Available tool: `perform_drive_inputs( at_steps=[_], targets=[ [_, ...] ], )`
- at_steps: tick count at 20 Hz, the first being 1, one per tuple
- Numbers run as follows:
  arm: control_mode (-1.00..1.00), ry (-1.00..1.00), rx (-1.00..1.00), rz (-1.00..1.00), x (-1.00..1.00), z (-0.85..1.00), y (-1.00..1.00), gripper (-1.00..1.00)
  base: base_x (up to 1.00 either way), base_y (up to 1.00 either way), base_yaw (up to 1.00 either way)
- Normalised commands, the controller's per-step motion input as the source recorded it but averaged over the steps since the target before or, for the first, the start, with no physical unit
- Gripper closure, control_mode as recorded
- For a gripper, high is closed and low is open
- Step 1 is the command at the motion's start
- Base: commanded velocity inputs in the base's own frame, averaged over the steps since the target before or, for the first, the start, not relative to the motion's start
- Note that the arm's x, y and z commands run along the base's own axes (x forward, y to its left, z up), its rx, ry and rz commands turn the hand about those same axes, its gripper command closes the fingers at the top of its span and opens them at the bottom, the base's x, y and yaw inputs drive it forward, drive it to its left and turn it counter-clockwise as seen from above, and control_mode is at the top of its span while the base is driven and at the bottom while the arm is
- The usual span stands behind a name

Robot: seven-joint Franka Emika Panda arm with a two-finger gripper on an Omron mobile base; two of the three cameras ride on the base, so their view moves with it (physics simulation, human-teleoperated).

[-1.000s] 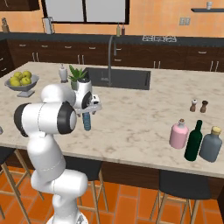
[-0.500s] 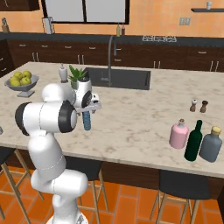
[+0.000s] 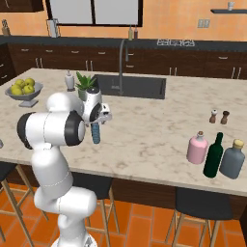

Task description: Move the plastic bottles in the middle to the plastics group, and the glass bottles in the middle to the glass group.

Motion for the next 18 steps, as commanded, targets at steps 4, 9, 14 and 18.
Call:
perform_drive_inputs(
  at_steps=[4, 9, 14, 18],
  targets=[
    [-1.00, -0.06, 0.03, 0.01, 0.00, -0.18, 0.00, -1.00, 0.00, 0.00, 0.00],
    [-1.00, 0.00, 0.00, 0.00, 0.00, 0.00, 0.00, 1.00, 0.00, 0.00, 0.00],
    [-1.00, 0.00, 0.00, 0.00, -0.09, 0.03, 0.00, 1.00, 0.00, 0.00, 0.00],
    [-1.00, 0.00, 0.05, 0.00, -0.59, 0.31, 0.00, 1.00, 0.00, 0.00, 0.00]
  ],
)
